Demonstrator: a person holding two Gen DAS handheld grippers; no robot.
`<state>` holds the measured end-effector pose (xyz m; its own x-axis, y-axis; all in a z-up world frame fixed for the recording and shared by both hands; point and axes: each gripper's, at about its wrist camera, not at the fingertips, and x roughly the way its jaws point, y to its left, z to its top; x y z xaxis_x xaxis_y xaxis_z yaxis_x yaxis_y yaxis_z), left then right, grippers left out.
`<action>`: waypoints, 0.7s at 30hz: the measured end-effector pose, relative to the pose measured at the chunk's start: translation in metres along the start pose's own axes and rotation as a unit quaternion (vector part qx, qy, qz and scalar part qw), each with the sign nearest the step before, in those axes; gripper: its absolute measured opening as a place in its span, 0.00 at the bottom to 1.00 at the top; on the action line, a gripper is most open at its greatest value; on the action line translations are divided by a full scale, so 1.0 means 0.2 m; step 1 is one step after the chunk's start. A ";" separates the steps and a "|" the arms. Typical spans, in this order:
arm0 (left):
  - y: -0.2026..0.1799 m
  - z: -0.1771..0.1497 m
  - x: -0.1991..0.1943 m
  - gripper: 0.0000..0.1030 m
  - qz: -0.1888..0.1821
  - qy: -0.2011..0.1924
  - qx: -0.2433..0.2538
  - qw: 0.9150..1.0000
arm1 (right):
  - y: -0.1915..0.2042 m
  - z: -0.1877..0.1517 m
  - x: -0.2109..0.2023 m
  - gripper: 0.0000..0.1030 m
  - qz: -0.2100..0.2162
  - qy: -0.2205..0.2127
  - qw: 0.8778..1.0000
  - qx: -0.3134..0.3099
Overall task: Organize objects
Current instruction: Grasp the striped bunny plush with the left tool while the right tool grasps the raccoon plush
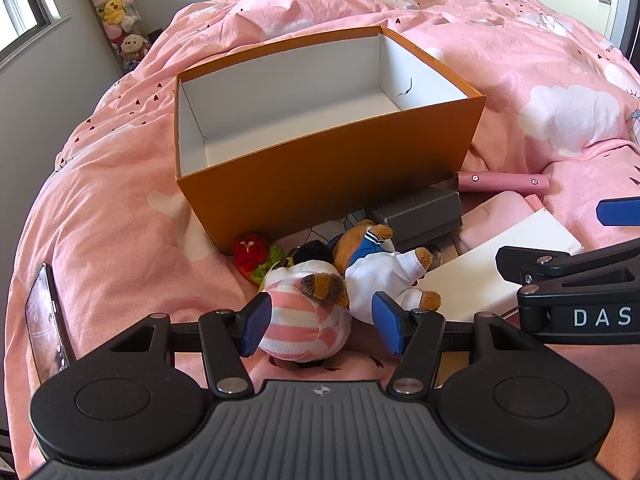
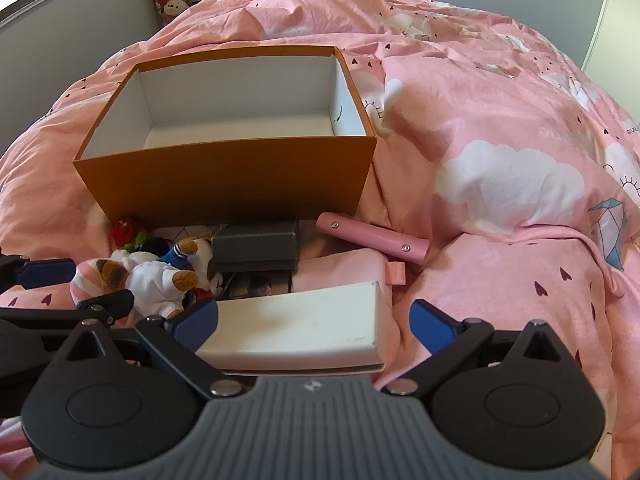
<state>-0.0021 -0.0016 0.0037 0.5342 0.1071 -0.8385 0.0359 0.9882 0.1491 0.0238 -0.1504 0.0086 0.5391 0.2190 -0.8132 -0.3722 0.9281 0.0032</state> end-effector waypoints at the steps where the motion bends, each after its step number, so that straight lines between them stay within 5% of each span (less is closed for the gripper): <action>1: 0.00 0.00 0.00 0.66 0.001 0.000 0.001 1.000 | 0.00 0.00 0.00 0.99 0.001 0.000 1.000 0.000; 18: 0.09 0.02 0.01 0.66 0.010 0.012 -0.004 1.000 | 0.01 0.04 0.02 0.98 0.026 0.000 1.000 -0.013; 21: 0.14 0.04 0.02 0.66 0.003 0.019 -0.015 1.000 | 0.01 0.08 0.03 0.92 0.038 0.002 0.999 -0.015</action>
<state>0.0073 0.0255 0.0086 0.5015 0.1175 -0.8571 0.0062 0.9902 0.1393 0.0390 -0.1425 0.0127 0.5056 0.2872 -0.8135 -0.4352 0.8991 0.0470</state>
